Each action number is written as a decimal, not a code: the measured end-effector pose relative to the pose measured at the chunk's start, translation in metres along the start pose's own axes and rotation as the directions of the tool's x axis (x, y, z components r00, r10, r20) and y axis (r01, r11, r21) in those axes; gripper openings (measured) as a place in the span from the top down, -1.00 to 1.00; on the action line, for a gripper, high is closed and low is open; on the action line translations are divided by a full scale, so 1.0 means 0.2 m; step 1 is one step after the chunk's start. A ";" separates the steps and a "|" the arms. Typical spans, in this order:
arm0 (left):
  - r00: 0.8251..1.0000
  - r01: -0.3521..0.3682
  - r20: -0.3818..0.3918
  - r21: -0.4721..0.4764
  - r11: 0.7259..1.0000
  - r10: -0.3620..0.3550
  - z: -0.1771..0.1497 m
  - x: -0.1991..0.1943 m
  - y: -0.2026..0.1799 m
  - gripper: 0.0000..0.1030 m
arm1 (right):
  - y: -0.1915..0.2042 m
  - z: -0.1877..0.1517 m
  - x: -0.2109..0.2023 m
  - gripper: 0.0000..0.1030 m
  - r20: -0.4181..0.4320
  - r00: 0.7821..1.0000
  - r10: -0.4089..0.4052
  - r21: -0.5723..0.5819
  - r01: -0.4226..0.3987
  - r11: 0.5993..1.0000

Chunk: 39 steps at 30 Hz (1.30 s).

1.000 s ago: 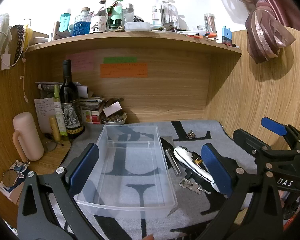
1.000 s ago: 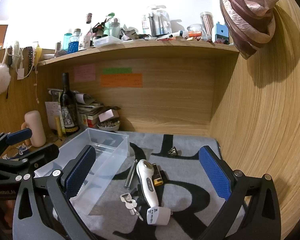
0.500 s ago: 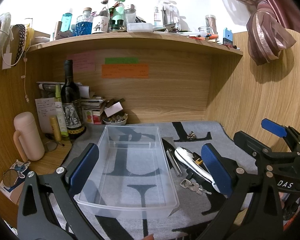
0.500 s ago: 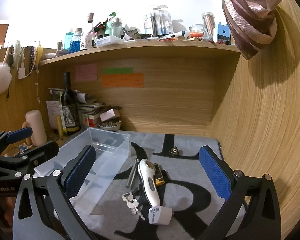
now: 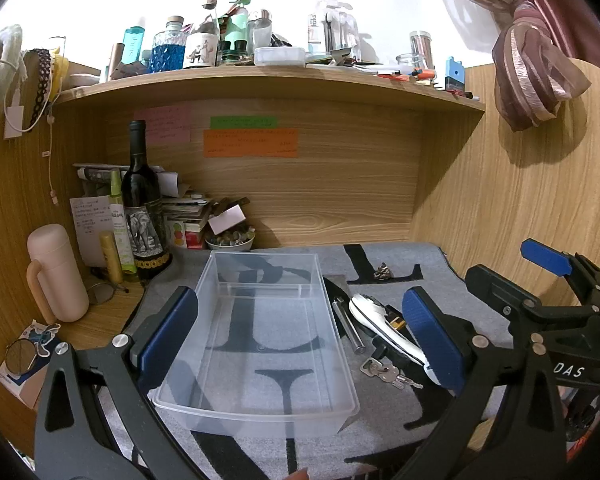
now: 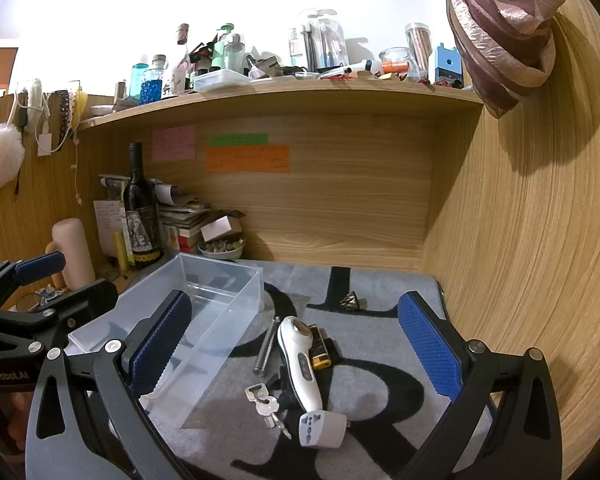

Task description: Organize rigid objects

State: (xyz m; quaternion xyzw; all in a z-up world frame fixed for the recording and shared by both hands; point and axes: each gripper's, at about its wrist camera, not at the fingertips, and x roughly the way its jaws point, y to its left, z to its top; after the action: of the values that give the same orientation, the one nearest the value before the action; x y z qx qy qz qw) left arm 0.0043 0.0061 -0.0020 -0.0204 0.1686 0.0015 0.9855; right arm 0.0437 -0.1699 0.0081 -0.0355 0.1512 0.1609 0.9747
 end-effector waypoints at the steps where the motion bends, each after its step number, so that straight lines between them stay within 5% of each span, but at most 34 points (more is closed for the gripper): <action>1: 1.000 -0.001 0.000 0.000 1.000 0.001 0.00 0.00 0.00 -1.00 | 0.00 0.00 0.00 -1.00 0.000 1.000 0.000 0.000 0.000 1.000; 22: 1.000 0.004 -0.001 0.000 1.000 -0.004 0.01 0.00 0.00 -1.00 | 0.01 -0.01 0.00 -1.00 -0.005 1.000 0.000 0.000 0.000 1.000; 33: 0.997 0.068 -0.045 -0.024 0.997 -0.069 -0.02 0.05 0.00 -1.00 | 0.00 -0.04 0.05 -1.00 -0.047 0.999 0.027 0.013 -0.026 1.000; 34: 0.996 0.068 -0.052 -0.027 0.997 -0.069 -0.02 0.06 0.01 -0.96 | 0.00 -0.04 0.06 -1.00 -0.055 0.998 0.033 0.016 -0.032 0.999; 36: 0.996 0.051 -0.073 -0.022 0.998 -0.053 -0.03 0.09 0.01 -0.57 | 0.00 -0.05 0.08 -1.00 -0.070 0.997 0.039 0.017 -0.038 0.999; 39: 0.993 0.046 -0.109 -0.026 0.999 -0.049 -0.04 0.14 0.04 -0.54 | 0.00 -0.06 0.12 -0.98 -0.094 0.994 0.054 0.017 -0.052 0.998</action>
State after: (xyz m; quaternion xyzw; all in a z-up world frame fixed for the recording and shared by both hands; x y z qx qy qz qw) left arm 0.0275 0.0131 -0.0195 -0.0360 0.2219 -0.0211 0.9742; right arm 0.0621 -0.1645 -0.0101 -0.0318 0.1994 0.1838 0.9620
